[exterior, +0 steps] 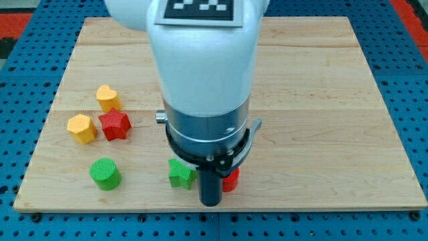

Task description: Move the red circle closer to the blue cube

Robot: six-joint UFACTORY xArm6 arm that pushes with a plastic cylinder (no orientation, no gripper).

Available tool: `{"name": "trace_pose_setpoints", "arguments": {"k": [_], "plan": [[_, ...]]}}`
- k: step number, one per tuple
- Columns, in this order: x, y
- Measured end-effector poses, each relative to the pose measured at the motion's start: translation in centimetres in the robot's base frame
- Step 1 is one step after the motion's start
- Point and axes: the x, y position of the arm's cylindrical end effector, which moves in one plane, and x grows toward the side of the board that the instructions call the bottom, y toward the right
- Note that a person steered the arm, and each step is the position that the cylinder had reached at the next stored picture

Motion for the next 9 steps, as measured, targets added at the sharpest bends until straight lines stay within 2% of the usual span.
{"name": "trace_pose_setpoints", "arguments": {"k": [1, 2, 3, 4, 5, 6, 7, 9], "plan": [[-4.5, 0.0], [-5.7, 0.0], [-2.1, 1.3], [0.5, 5.7], [-2.1, 9.6], [-7.1, 6.9], [-11.4, 0.6], [-11.1, 8.2]]}}
